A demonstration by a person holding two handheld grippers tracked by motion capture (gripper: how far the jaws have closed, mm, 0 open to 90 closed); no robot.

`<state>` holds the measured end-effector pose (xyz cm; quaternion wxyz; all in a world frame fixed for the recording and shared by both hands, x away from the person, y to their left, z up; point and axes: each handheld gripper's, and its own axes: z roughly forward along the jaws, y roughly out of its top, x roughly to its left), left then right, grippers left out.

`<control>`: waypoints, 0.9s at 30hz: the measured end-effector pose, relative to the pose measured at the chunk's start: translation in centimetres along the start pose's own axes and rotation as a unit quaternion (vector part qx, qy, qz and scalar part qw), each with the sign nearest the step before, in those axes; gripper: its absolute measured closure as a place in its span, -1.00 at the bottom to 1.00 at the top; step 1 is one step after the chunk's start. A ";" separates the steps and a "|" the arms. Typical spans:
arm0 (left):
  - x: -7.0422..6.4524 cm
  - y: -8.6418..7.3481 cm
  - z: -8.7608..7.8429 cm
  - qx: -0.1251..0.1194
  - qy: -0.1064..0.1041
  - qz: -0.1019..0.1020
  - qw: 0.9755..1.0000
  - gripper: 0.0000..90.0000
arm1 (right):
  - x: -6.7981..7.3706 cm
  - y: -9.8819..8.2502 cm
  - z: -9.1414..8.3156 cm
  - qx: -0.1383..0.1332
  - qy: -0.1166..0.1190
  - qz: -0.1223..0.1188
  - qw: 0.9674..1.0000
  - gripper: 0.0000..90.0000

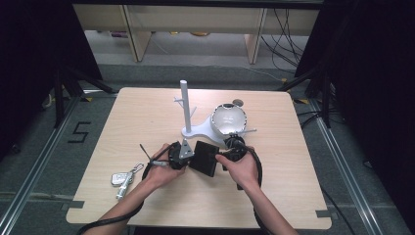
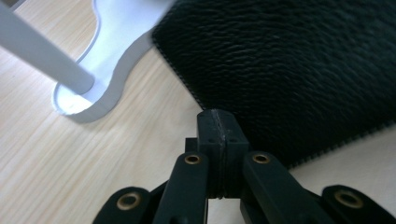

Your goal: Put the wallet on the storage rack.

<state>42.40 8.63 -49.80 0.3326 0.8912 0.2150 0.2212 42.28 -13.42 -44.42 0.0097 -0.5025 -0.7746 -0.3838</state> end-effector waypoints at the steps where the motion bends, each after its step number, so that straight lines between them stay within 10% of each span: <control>1: -0.2 0.2 -0.2 -0.005 -0.011 0.000 1.000 0.95 | 0.5 0.3 -0.4 0.011 -0.003 0.014 1.000 0.70; 4: -1.1 0.4 -0.9 -0.030 -0.027 -0.001 0.999 0.88 | 0.8 1.9 -2.0 0.027 -0.030 -0.092 0.995 0.73; 5: -1.1 0.4 -0.9 -0.030 -0.027 -0.001 0.999 0.88 | 0.8 1.9 -2.0 0.027 -0.030 -0.092 0.995 0.73; 7: -1.5 0.2 -1.6 -0.045 -0.030 -0.009 0.998 0.88 | 0.9 2.8 -3.2 0.061 -0.034 -0.127 0.989 0.73; 8: -1.6 -0.1 -2.5 -0.051 -0.028 -0.011 0.998 0.86 | 0.9 3.7 -4.6 0.105 -0.053 -0.160 0.980 0.73; 10: -1.7 -0.4 -2.9 -0.053 -0.024 -0.015 0.998 0.85 | 0.8 3.9 -5.0 0.120 -0.056 -0.174 0.976 0.73; 14: -1.6 -1.7 -4.6 -0.065 -0.017 -0.032 0.997 0.82 | 0.1 5.1 -6.6 0.205 -0.068 -0.290 0.932 0.73; 15: -1.6 -2.0 -4.9 -0.068 -0.014 -0.037 0.997 0.80 | 0.0 5.3 -7.1 0.227 -0.071 -0.366 0.900 0.73; 16: -1.6 -2.1 -5.2 -0.064 -0.012 -0.041 0.997 0.80 | 0.0 5.3 -7.1 0.227 -0.071 -0.366 0.900 0.73; 17: -1.5 -2.5 -5.7 -0.067 -0.009 -0.046 0.997 0.80 | 0.1 5.3 -7.3 0.240 -0.076 -0.382 0.890 0.73; 18: -1.5 -2.8 -6.0 -0.073 -0.004 -0.052 0.996 0.79 | 0.3 5.2 -7.7 0.268 -0.064 -0.441 0.854 0.73; 20: -1.3 -3.3 -6.4 -0.076 0.000 -0.056 0.996 0.78 | 0.5 5.1 -8.0 0.281 -0.054 -0.457 0.842 0.73; 21: -1.2 -3.6 -6.6 -0.078 0.003 -0.061 0.995 0.78 | 0.5 5.1 -8.0 0.281 -0.054 -0.457 0.842 0.73; 22: -1.2 -4.1 -6.8 -0.084 0.013 -0.071 0.994 0.77 | 0.6 5.2 -8.0 0.286 -0.048 -0.483 0.826 0.73; 24: -0.9 -5.1 -7.3 -0.083 0.026 -0.077 0.993 0.75 | 0.9 5.1 -8.1 0.307 -0.067 -0.498 0.809 0.74; 25: -0.9 -5.1 -7.3 -0.083 0.026 -0.077 0.993 0.74 | 0.9 5.1 -8.1 0.307 -0.067 -0.498 0.809 0.74; 27: -0.7 -6.0 -7.6 -0.088 0.041 -0.087 0.991 0.74 | 0.9 5.1 -8.0 0.315 -0.069 -0.511 0.797 0.74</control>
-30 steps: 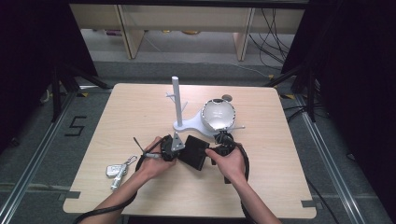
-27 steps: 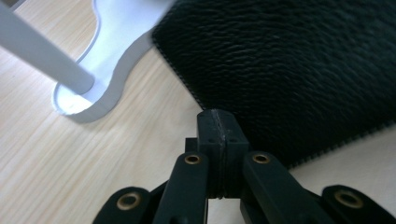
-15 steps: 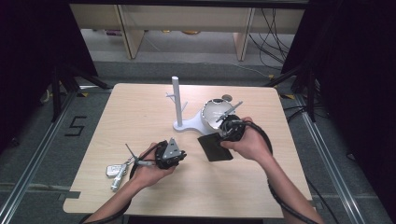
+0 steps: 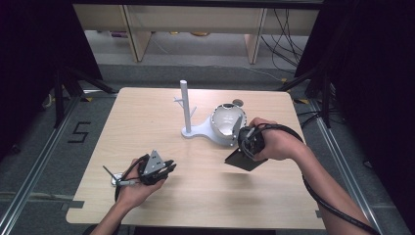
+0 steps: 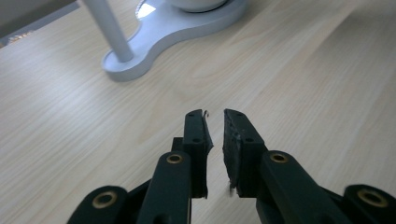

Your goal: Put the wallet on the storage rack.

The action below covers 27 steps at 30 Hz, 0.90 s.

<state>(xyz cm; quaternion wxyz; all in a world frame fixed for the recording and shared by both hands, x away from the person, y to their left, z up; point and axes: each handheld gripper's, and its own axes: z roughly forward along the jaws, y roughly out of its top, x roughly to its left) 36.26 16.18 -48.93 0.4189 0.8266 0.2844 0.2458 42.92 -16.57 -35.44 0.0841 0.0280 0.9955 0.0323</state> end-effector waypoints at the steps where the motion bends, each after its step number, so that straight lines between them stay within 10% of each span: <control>1: 0.2 -0.3 -0.2 0.000 0.004 0.000 1.000 0.74 | -0.1 -0.1 0.2 -0.002 -0.003 -0.002 1.000 0.74; 8: 1.0 -1.8 -1.2 -0.026 0.024 -0.049 0.998 0.74 | -1.2 -0.1 -0.1 0.007 -0.013 -0.035 0.999 0.74; 9: 1.0 -1.8 -1.1 -0.032 0.023 -0.053 0.998 0.72 | -1.1 -0.1 -0.2 0.016 -0.013 -0.011 1.000 0.74; 27: 1.0 -2.1 -1.2 -0.017 0.038 -0.058 0.997 0.61 | -4.4 0.6 -2.6 0.020 -0.064 -0.028 0.997 0.74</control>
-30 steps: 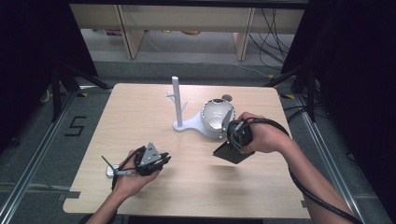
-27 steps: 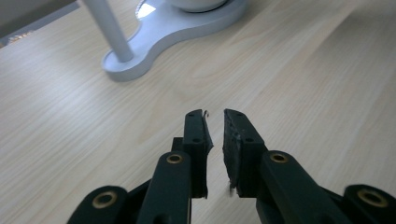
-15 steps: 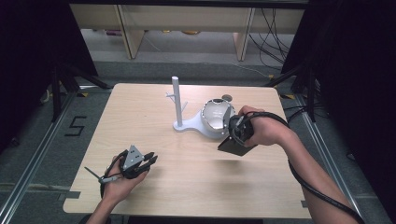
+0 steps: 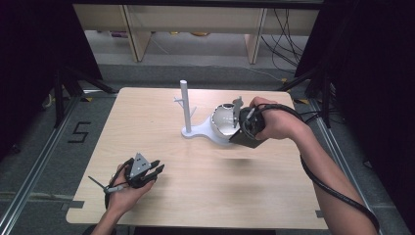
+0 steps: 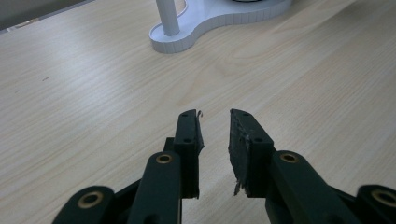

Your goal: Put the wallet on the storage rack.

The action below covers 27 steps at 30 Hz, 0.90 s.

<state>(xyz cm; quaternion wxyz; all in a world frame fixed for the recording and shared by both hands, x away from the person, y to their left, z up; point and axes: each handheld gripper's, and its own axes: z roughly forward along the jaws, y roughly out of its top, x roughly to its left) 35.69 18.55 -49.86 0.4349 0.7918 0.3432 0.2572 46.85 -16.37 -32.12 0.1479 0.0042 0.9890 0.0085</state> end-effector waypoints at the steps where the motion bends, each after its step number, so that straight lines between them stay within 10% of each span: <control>1: 0.0 0.0 0.0 0.000 0.000 0.000 1.000 0.61 | 0.0 0.0 0.0 0.000 0.000 0.000 1.000 0.74; 22: -0.1 0.0 0.0 -0.002 -0.002 -0.006 1.000 0.60 | -3.6 2.7 -0.7 -0.007 -0.065 -0.034 0.997 0.74; 27: 0.0 -0.1 0.0 -0.002 -0.007 -0.009 1.000 0.59 | -3.9 3.5 -0.1 0.004 -0.056 -0.012 0.998 0.74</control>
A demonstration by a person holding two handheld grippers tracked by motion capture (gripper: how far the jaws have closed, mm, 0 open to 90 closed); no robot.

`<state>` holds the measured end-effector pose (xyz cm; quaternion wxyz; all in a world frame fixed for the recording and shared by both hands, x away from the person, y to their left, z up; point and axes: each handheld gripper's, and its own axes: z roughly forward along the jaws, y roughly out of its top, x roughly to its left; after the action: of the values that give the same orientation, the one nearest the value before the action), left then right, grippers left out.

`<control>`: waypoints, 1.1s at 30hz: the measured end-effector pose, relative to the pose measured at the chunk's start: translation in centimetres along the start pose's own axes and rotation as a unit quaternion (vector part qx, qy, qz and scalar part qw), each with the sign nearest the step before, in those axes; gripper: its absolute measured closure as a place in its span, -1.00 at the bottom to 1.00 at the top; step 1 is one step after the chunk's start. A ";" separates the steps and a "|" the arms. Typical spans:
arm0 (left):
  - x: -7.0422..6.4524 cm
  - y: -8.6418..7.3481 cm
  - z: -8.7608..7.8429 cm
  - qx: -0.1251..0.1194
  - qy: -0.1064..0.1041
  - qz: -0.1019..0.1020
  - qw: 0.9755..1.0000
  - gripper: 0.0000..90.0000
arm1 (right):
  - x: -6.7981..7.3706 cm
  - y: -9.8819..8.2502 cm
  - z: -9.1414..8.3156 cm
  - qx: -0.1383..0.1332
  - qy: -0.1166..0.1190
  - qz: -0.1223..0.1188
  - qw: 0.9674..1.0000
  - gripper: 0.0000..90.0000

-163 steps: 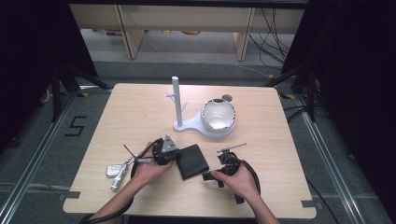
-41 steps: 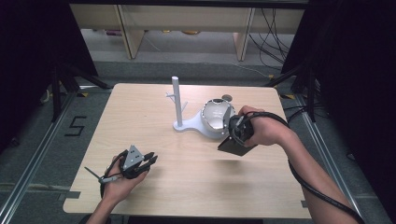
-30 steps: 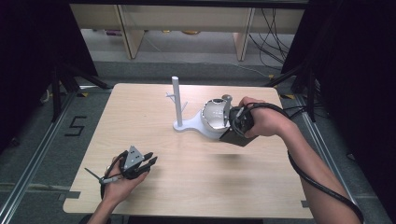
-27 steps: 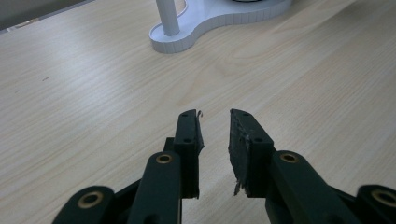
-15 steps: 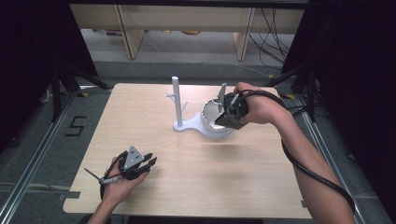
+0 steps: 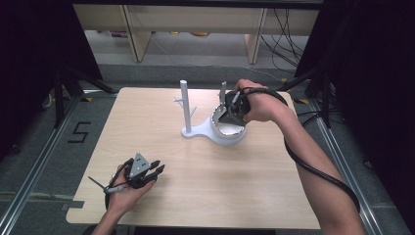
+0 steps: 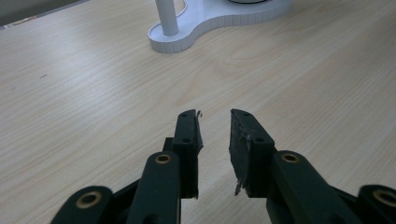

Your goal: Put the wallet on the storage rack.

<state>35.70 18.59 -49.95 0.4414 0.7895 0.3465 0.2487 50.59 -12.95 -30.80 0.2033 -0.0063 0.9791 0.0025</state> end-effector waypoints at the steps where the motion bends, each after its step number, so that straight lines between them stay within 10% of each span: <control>1: 0.0 0.0 0.0 -0.002 0.001 -0.001 1.000 0.59 | -0.1 0.1 0.1 -0.001 -0.004 -0.009 1.000 0.74; 33: 0.1 -0.1 0.0 -0.002 0.004 -0.005 1.000 0.58 | -1.2 1.3 6.7 0.005 0.038 -0.016 0.999 0.72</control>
<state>35.77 18.72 -50.03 0.4429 0.7858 0.3517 0.2503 54.37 -11.54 -36.42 0.1657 -0.0211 0.9859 -0.0055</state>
